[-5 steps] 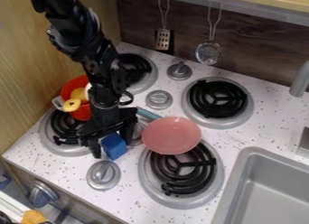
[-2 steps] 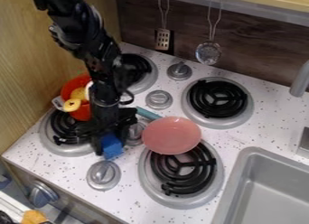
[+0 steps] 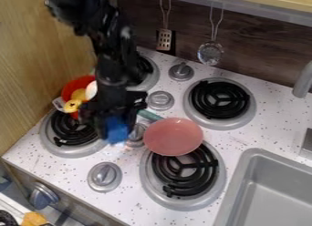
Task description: Put the blue object in the pink bowl
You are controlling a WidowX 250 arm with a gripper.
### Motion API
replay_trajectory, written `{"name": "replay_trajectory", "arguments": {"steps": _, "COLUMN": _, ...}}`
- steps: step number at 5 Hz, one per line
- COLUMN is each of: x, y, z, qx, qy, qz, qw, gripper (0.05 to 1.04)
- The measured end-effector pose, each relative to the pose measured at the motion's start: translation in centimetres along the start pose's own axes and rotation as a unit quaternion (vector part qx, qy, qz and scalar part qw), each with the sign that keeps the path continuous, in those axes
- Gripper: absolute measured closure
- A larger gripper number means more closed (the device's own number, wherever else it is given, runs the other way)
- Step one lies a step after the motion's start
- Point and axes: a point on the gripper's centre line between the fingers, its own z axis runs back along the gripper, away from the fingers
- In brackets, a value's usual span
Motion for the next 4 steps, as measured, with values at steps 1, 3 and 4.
{"name": "replay_trajectory", "arguments": {"steps": 1, "x": -0.1, "y": -2.2, "z": 1.1, "qx": -0.019, "qy": -0.008, "qz": -0.043, "qw": 0.9988, "gripper": 0.468}}
{"name": "replay_trajectory", "arguments": {"steps": 3, "x": -0.1, "y": -6.1, "z": 0.7, "qx": -0.035, "qy": -0.045, "qz": -0.095, "qw": 0.9938, "gripper": 0.468}}
{"name": "replay_trajectory", "arguments": {"steps": 4, "x": -0.8, "y": -7.3, "z": -0.9, "qx": -0.045, "qy": -0.045, "qz": -0.105, "qw": 0.9925, "gripper": 0.468}}
